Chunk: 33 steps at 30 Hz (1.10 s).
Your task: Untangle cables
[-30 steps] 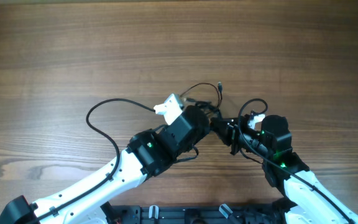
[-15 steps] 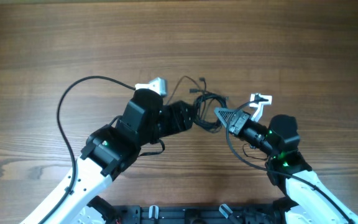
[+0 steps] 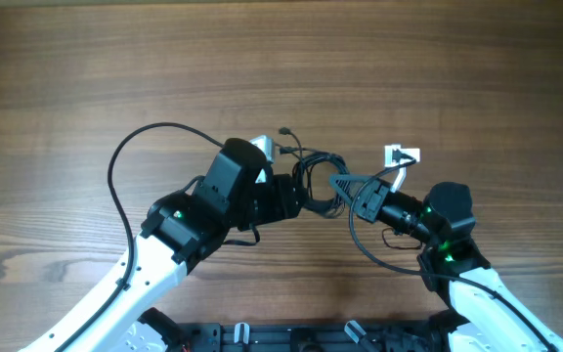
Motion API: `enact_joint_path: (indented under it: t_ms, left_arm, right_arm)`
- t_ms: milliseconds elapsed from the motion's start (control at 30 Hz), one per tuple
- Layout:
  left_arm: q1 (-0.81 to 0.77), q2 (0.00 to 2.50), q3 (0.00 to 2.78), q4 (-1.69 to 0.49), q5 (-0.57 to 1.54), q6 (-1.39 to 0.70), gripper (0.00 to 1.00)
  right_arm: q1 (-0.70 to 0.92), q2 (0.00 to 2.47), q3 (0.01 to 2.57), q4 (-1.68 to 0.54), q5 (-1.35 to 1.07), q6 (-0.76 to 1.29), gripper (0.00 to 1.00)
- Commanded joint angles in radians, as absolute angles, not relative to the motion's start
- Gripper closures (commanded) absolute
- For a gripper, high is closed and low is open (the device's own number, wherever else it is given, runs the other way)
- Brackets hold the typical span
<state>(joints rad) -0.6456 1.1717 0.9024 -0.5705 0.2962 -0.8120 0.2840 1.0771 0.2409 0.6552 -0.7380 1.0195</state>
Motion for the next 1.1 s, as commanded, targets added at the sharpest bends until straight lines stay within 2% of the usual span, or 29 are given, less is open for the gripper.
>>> enact_joint_path:
  t_ms: [0,267,600,900,1067]
  left_arm:
    - [-0.639,1.179,0.903,-0.581,0.21,-0.788,0.56]
    - [-0.639,1.178,0.904,-0.67,0.076,-0.788,0.61]
    - [-0.639,1.178,0.904,-0.656,0.077,-0.788,0.61]
    - [-0.639,1.178,0.904,-0.649,0.076,-0.634,0.57]
    - [-0.638,1.179,0.903,-0.636,0.06,-0.632,0.56]
  right_arm:
    - [0.28,1.077,0.254,0.665,-0.811,1.025,0.96]
    - [0.28,1.077,0.254,0.653,-0.824,1.05,0.96]
    - [0.28,1.077,0.254,0.634,-0.84,1.076,0.96]
    - [0.28,1.077,0.254,0.609,-0.84,1.076,0.96]
    - [0.28,1.077,0.254,0.572,-0.842,1.076,0.96]
